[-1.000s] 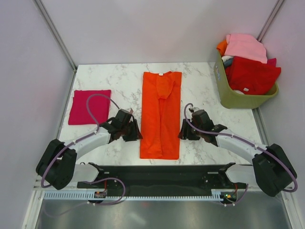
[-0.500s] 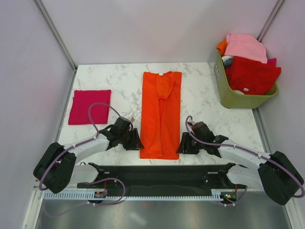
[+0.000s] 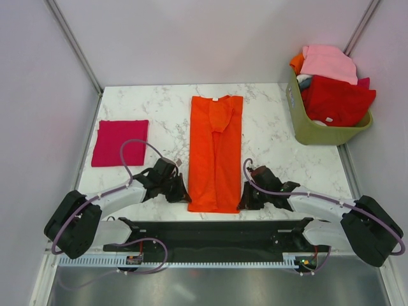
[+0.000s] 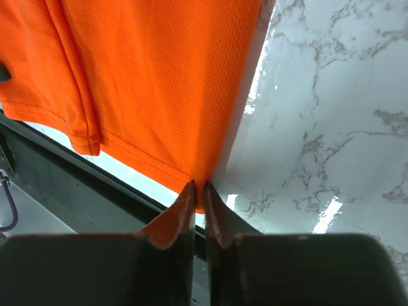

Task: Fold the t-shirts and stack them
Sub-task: Fold the tshirt

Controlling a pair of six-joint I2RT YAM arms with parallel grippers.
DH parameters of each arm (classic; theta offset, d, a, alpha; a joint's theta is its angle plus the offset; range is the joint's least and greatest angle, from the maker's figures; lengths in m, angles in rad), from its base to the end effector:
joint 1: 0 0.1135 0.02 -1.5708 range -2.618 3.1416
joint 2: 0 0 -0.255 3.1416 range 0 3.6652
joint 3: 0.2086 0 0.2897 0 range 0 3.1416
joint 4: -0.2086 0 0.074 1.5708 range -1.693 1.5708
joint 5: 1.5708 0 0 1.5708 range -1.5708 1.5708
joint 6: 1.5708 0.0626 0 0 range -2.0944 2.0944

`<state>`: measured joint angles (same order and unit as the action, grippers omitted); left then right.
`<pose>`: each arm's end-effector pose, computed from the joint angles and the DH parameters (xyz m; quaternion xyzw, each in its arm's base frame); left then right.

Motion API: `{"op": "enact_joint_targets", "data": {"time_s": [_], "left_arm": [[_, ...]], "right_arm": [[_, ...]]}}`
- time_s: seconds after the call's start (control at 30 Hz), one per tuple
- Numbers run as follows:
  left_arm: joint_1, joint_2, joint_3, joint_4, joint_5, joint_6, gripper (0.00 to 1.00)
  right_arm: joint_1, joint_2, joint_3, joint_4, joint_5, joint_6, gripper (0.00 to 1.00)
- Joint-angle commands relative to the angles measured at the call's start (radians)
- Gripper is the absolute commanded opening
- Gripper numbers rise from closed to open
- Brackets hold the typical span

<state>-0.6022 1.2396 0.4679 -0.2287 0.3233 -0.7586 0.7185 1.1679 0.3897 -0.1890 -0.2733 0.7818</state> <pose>0.1981 -0.1603 0.0878 -0.0288 0.9477 -0.2947 0.1187 0.1697 0.1708 0.0813 -0.0105 0.9467 0.2959 0.1268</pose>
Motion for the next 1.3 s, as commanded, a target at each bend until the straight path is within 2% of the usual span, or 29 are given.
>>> {"op": "enact_joint_targets", "data": {"time_s": [0.0, 0.1, 0.23, 0.47, 0.5, 0.6, 0.63, 0.77, 1.0, 1.27], "left_arm": [[-0.004, 0.012, -0.002, 0.022, 0.005, -0.007, 0.02], [-0.002, 0.02, -0.009, 0.017, -0.015, -0.008, 0.02], [-0.002, 0.024, -0.023, 0.011, -0.041, -0.01, 0.02], [-0.002, 0.0, -0.048, 0.006, -0.07, -0.018, 0.02], [-0.002, -0.003, -0.048, 0.009, -0.053, -0.016, 0.02], [-0.002, -0.026, -0.045, 0.012, -0.026, -0.011, 0.16], [-0.002, -0.035, -0.046, 0.011, -0.024, -0.013, 0.26], [-0.002, -0.091, -0.06, 0.008, -0.007, -0.022, 0.4], [-0.011, -0.1, -0.071, 0.006, 0.048, -0.031, 0.42], [-0.044, -0.054, -0.075, 0.0, 0.062, -0.039, 0.38]], "right_arm": [[0.007, 0.004, 0.012, -0.007, 0.04, 0.01, 0.13], [0.007, -0.02, 0.006, -0.032, 0.074, 0.007, 0.07], [0.007, -0.048, -0.008, -0.084, 0.108, -0.001, 0.07], [0.006, -0.065, -0.035, -0.089, 0.115, 0.005, 0.13], [0.007, -0.071, -0.035, -0.086, 0.106, 0.002, 0.22], [0.007, -0.088, -0.025, -0.086, 0.089, 0.005, 0.41], [0.007, -0.096, -0.023, -0.086, 0.086, 0.005, 0.43], [0.007, -0.119, -0.006, -0.089, 0.072, 0.01, 0.45], [0.007, -0.076, -0.006, -0.066, 0.062, 0.007, 0.43], [0.006, -0.057, -0.022, -0.035, 0.031, 0.011, 0.43]]}}
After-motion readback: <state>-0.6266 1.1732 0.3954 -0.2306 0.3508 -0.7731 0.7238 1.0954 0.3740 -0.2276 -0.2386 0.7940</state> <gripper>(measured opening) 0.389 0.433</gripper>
